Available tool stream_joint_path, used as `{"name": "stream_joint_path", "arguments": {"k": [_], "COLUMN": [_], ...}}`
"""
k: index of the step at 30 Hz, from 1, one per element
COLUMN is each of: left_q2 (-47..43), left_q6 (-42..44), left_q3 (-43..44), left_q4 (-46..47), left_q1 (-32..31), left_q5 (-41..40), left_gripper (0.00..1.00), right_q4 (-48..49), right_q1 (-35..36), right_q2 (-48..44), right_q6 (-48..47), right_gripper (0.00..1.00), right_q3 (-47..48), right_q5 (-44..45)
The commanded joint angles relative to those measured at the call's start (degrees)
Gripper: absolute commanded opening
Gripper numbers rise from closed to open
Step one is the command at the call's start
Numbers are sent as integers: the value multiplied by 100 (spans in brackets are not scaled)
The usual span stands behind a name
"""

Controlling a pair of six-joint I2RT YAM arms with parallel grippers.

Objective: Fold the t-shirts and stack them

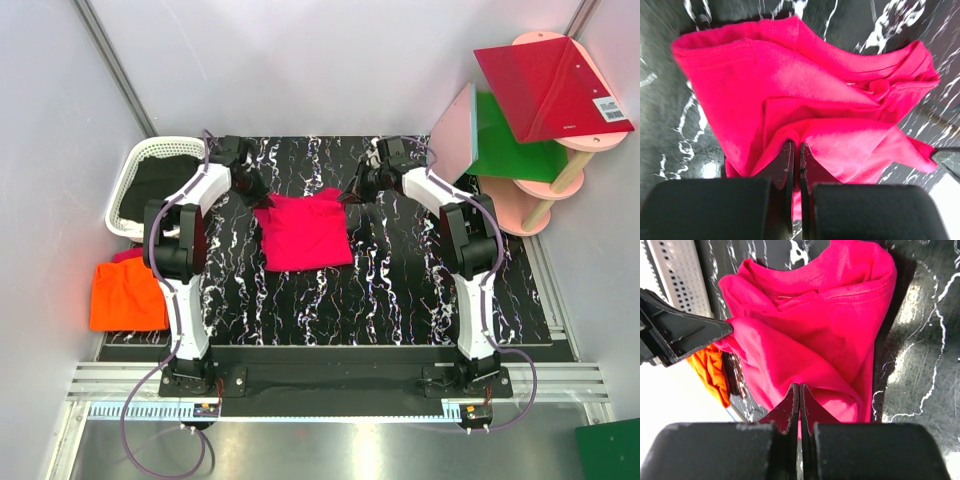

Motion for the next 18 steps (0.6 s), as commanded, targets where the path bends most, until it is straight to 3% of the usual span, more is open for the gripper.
{"name": "stream_joint_path", "arguments": {"k": [1,12,14,15,16,17,18], "left_q2": [-186,464,692,684,632,414,255], "left_q6": [-10,-221,-204,-212,-186,-55,16], "left_q3": [473,798,983,1001,992,957,914], "left_q4": [244,306,306,314,314,323,367], "left_q1": [126,284,328,355,364,364,355], "left_q5": [43,-124,51,34,-79,-176,-290], "left_gripper": [0,1,31,49,78,95,99], "right_q4": [532,559,559,533,542,542,542], "right_q1": [55,64,73,73,73,81,82], "right_q2": [-593,453,471,444,305,217,111], "right_q6": [-43,133,81,37,-42,-104,-183], "right_gripper": [0,0,0,32,47,58,67], "right_q3": [-27,1080,1063,1063,1063,1054,1054], "right_q5": [512,1320,1838,1962,2154,2200,2252]}}
